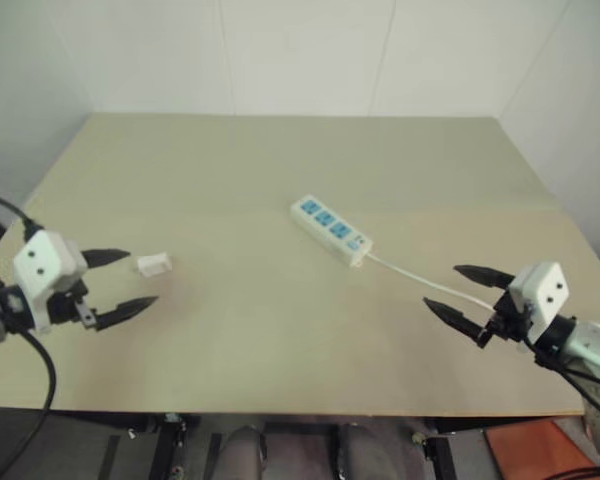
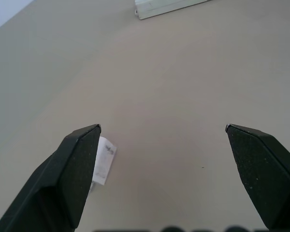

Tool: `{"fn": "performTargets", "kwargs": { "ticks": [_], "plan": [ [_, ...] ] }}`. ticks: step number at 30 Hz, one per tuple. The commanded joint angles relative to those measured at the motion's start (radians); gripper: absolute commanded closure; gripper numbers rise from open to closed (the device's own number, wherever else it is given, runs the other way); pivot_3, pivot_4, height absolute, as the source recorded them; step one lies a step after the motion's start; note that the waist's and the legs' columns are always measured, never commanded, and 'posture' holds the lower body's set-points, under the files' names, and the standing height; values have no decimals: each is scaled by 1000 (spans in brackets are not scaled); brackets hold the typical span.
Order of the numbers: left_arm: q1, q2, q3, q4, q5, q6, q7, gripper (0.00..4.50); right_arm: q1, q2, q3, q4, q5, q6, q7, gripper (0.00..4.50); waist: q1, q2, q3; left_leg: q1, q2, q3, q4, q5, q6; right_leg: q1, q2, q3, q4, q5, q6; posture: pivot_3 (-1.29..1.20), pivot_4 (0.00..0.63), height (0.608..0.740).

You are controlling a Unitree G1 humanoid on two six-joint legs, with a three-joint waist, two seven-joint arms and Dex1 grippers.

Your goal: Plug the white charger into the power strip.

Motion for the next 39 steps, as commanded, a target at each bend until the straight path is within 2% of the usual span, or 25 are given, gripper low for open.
{"fn": "performTargets", "kwargs": {
  "ticks": [1,10,17,21,25,31,35,39],
  "plan": [
    [-8,-24,22,-44,-36,11,12,0,9,-33,-68,-23,22,-3,20,130,0,0,0,0,0,0,0,0,0,0,0,0,0,0,0,0,150,740],
    [17,-71,14,-65,-32,14,24,0,13,-132,-172,-1,50,20,93,130,0,0,0,0,0,1,0,0,0,0,1,1,0,0,0,0,150,740],
    [-8,-52,13,-21,0,-22,29,0,6,-114,-127,-17,28,28,73,130,0,0,0,1,0,1,0,0,0,0,0,1,0,0,0,0,150,740],
    [-88,-15,-34,43,35,-50,8,0,-11,-106,-102,-17,21,23,60,130,3,0,0,1,0,1,0,0,0,0,1,1,0,0,0,0,150,740],
    [-192,-10,-93,94,29,-68,-23,0,-100,-77,-29,-1,6,22,30,130,1,0,0,1,0,1,0,0,0,0,1,1,0,1,1,0,150,740],
    [-238,-35,-133,97,21,-63,-37,0,-407,103,182,191,-108,6,-98,130,-31,-1,1,1,1,2,0,0,0,-1,2,2,0,1,1,0,150,740],
    [-247,-51,-144,85,13,-57,-39,0,-517,206,277,290,-180,-19,-141,130,-27,0,1,-2,4,2,0,0,0,-4,4,3,1,1,0,0,150,740],
    [-236,-64,-142,63,6,-45,-30,0,-596,299,318,395,-235,-44,-217,130,-22,0,1,-13,3,2,2,0,0,-16,4,3,4,2,0,0,150,740]
  ]
}}
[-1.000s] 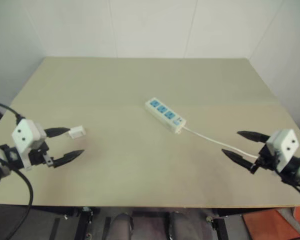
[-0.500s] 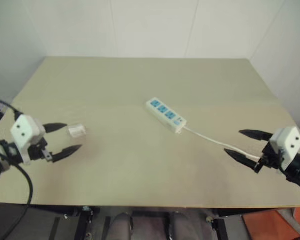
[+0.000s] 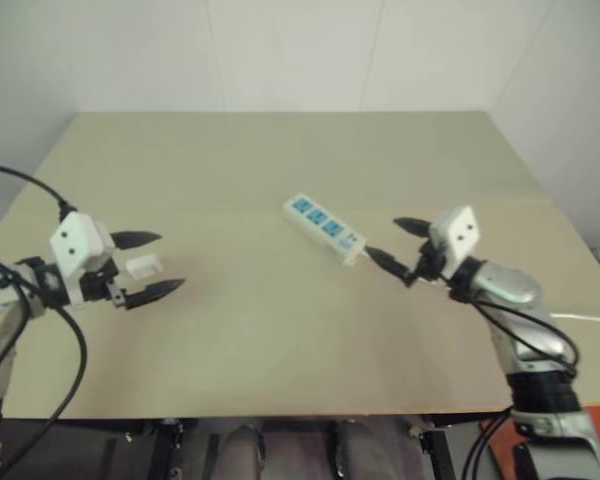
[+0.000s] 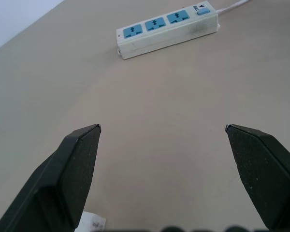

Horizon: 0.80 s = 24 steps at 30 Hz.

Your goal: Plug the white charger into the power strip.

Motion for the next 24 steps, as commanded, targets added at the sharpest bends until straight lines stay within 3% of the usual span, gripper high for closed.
{"fn": "performTargets", "kwargs": {
  "ticks": [1,24],
  "plan": [
    [0,-2,17,-36,-21,4,9,0,-60,47,9,61,-46,-55,-69,130,-1,0,0,0,0,0,0,0,0,0,0,0,3,0,0,0,150,740],
    [40,-8,30,-68,-43,17,19,0,-251,220,59,553,-148,-240,-96,130,-9,1,0,4,3,1,0,0,0,0,4,2,5,0,-1,0,150,740]
  ]
}}
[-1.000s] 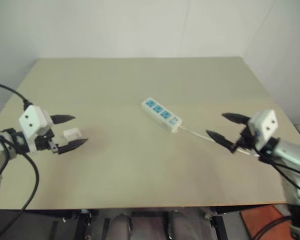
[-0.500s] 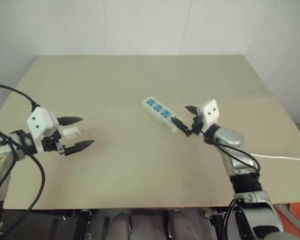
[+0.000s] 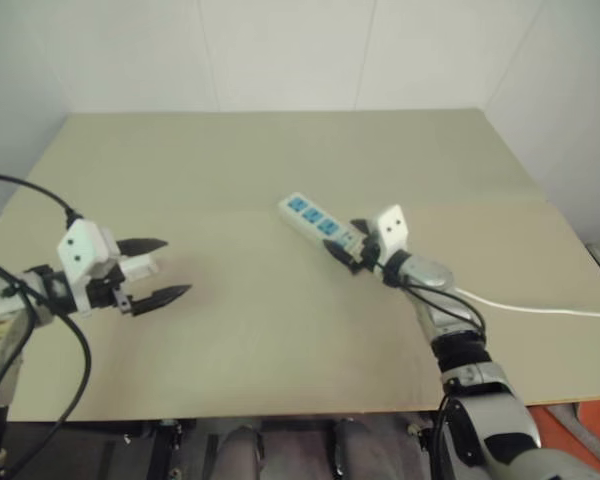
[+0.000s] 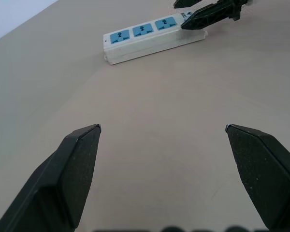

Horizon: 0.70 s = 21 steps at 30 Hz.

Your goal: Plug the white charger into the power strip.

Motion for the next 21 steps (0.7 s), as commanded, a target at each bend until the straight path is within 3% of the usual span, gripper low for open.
{"fn": "performTargets", "kwargs": {
  "ticks": [1,13,17,21],
  "plan": [
    [6,5,31,-29,-18,1,4,0,-36,9,3,68,-17,-61,4,130,0,0,0,0,0,0,0,0,0,0,0,0,0,0,0,0,150,740],
    [29,10,46,-50,-28,9,4,0,-97,54,-18,265,-28,-159,13,130,-15,0,0,2,2,0,0,0,0,0,3,1,1,1,-1,0,150,740],
    [34,12,51,-55,-29,14,4,0,-78,56,-17,251,-22,-162,47,1010,-20,0,0,2,3,0,0,0,0,0,3,1,2,1,-2,0,150,740],
    [33,14,48,-54,-32,15,1,0,-53,53,-24,227,-7,-163,77,1079,-21,0,0,2,3,0,0,0,0,0,3,1,2,1,-2,0,150,740]
  ]
}}
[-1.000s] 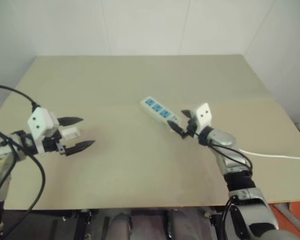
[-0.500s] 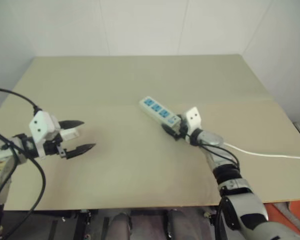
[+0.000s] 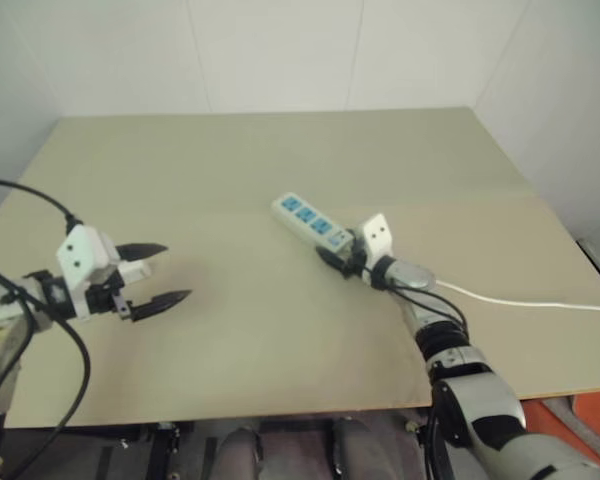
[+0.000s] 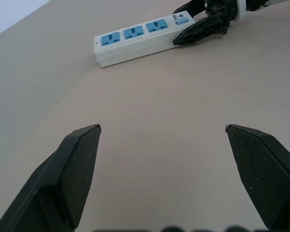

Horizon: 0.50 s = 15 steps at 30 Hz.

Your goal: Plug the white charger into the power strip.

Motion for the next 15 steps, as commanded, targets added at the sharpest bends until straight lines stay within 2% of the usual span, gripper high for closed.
{"fn": "performTargets", "kwargs": {
  "ticks": [1,4,8,10,15],
  "plan": [
    [-2,15,32,-28,-18,5,-3,0,37,0,-9,-43,26,-15,42,1079,0,0,0,0,0,0,0,0,0,0,0,0,0,0,0,0,150,740],
    [-4,22,32,-18,-22,2,-17,0,83,-6,-3,-148,63,17,111,1079,0,0,0,0,0,0,0,0,0,0,0,0,0,0,0,0,150,740],
    [-41,57,38,48,-19,-11,-66,0,229,-60,66,-467,160,113,331,1079,3,1,0,-1,0,0,0,0,0,0,0,0,0,0,0,0,150,740],
    [-58,80,36,83,-13,-24,-94,0,278,-94,101,-563,175,140,397,1079,4,1,1,-1,0,0,0,0,0,0,0,0,0,0,0,0,150,740],
    [-97,134,15,153,8,-56,-163,0,352,-188,198,-644,131,72,547,1079,0,1,1,1,1,0,0,0,0,0,2,0,0,0,0,0,150,740]
  ]
}}
